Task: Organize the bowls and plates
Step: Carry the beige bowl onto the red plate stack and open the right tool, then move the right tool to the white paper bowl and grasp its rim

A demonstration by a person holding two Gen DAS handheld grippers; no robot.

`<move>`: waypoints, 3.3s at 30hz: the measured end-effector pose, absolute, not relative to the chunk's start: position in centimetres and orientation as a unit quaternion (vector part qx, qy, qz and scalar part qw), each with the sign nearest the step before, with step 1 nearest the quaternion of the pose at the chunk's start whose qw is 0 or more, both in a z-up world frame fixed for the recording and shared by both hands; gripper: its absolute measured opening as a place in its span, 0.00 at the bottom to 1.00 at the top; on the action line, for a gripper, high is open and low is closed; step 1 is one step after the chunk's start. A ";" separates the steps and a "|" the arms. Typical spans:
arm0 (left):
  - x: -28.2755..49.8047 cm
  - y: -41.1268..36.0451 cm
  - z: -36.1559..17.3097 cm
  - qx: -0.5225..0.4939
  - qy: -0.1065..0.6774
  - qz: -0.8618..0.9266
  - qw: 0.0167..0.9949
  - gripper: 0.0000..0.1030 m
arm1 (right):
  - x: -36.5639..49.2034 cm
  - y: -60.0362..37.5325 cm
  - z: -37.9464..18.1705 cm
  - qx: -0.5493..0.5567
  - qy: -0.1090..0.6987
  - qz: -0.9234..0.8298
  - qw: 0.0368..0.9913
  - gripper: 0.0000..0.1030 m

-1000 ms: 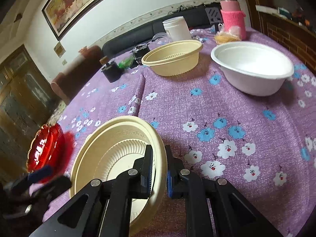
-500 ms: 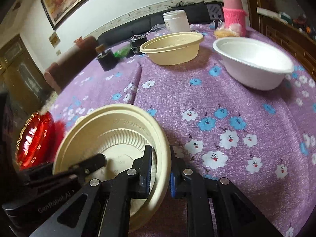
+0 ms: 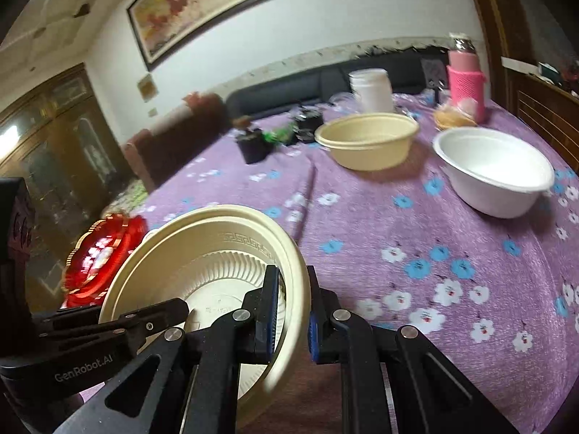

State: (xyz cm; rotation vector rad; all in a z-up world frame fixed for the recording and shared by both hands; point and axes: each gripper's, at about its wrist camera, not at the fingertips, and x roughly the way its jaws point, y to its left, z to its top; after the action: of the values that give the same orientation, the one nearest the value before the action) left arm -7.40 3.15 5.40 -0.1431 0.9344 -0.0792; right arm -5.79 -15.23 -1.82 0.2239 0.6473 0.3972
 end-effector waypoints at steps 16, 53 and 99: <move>-7.2 19.4 11.1 -0.061 0.402 0.096 0.909 0.46 | -2.2 4.8 5.6 0.028 0.336 0.302 0.892 0.16; -13.2 20.6 12.1 -0.060 0.313 0.161 0.934 0.87 | -4.0 0.0 3.5 0.069 0.288 0.220 0.929 0.64; -13.4 5.1 7.3 0.070 0.378 0.068 0.921 0.88 | -3.7 -24.0 1.5 0.223 0.273 0.019 0.936 0.67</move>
State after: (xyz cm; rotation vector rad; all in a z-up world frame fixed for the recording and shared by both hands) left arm -13.38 5.07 7.34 0.1437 0.7768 0.1398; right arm -3.74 -24.04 1.49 0.4552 0.5576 0.0398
